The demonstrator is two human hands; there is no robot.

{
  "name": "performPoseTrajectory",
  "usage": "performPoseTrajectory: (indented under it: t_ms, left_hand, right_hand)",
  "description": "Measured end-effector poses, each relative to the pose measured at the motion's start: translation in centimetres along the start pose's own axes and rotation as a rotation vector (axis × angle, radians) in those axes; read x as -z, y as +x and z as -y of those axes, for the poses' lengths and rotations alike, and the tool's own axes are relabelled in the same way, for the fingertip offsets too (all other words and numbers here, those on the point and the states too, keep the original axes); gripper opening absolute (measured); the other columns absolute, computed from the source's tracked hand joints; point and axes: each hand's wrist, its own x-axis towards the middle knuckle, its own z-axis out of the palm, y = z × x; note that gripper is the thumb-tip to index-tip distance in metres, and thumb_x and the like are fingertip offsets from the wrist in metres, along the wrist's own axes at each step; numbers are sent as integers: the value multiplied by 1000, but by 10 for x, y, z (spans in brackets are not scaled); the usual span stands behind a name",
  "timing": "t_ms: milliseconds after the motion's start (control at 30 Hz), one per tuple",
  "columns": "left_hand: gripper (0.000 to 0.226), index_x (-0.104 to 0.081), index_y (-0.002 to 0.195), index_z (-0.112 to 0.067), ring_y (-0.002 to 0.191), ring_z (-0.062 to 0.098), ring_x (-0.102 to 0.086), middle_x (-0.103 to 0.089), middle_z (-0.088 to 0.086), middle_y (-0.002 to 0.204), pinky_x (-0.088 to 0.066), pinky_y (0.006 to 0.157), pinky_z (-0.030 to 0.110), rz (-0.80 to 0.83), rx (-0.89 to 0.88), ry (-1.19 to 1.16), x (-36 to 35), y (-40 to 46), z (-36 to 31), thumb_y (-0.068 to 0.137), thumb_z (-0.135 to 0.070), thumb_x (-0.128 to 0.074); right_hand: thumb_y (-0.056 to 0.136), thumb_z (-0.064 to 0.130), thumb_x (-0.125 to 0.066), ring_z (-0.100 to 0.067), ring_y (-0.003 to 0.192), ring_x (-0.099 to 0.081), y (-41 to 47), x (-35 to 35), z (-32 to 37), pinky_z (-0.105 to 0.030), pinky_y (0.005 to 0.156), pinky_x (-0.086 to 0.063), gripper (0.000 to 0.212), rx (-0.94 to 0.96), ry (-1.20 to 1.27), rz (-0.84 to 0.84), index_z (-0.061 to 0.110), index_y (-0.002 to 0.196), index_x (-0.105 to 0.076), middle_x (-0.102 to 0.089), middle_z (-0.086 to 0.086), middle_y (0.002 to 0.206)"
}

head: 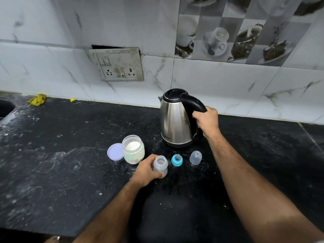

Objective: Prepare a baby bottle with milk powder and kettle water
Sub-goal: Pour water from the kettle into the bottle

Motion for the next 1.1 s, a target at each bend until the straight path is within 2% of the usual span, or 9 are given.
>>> performPoseTrajectory:
  t_ms: [133,200,300,400,567,700,833,933,1100]
  left_hand:
    - [51,-62,97,-44,97,8,-68,-73,-12,100,-53,91,28,9,-6,-12,0,1,4,53,-29,-85]
    - [53,-62,96,-46,100,11,-68,-73,-12,102,-53,93,30,17,-6,-19,1,3,6,52,-32,-86]
    - [53,-61,95,-47,98,7,-68,-72,-15,101,-54,93,30,31,-13,-18,2,5,8,51,-33,-87]
    - [53,-62,97,-42,97,5,-67,-72,-17,100,-54,94,31,36,-19,-11,2,7,10,53,-29,-87]
    - [54,-62,103,-31,103,10,-67,-72,-14,103,-53,98,35,42,-22,-5,4,10,15,60,-12,-89]
    - [55,-61,104,-30,105,11,-67,-71,-11,105,-52,100,35,49,-17,-13,4,11,16,62,-7,-88]
    - [55,-62,103,-30,104,10,-67,-72,-11,104,-52,100,35,56,-5,-24,5,12,16,60,-7,-88]
    - [56,-62,104,-30,105,11,-67,-72,-10,105,-52,99,34,61,-2,-25,4,12,16,59,-11,-89]
    - [56,-62,103,-31,103,10,-67,-72,-10,104,-52,98,32,59,-2,-29,4,11,15,58,-9,-89]
  right_hand:
    - [52,17,-63,-8,34,-37,8,-10,-14,-20,40,-29,13,-37,-14,8,26,44,-57,-40,13,36]
    - [53,15,-63,-10,36,-37,13,-14,-20,-22,41,-29,16,-51,-1,9,25,44,-55,-40,12,37]
    - [57,11,-63,-15,39,-36,20,-15,-27,-26,42,-30,18,-64,23,10,21,47,-52,-40,5,41]
    - [60,7,-61,-16,38,-35,26,-14,-32,-26,40,-29,9,-55,45,51,11,60,-53,-40,-2,43]
    - [62,5,-60,-14,38,-38,39,-2,-33,-25,40,-33,8,-77,1,132,9,68,-55,-44,-3,47]
    - [59,5,-57,-11,36,-39,41,9,-40,-22,40,-35,9,-89,1,182,11,64,-53,-45,3,42]
    - [61,0,-56,-12,37,-41,43,19,-48,-22,42,-36,10,-87,-11,215,10,61,-53,-48,-1,44]
    - [70,-7,-56,-9,39,-45,46,27,-52,-23,47,-39,18,-94,-55,252,9,63,-55,-52,4,44]
    - [71,4,-68,-8,57,-56,53,35,-48,-24,63,-45,16,-94,-219,296,18,65,-63,-61,8,56]
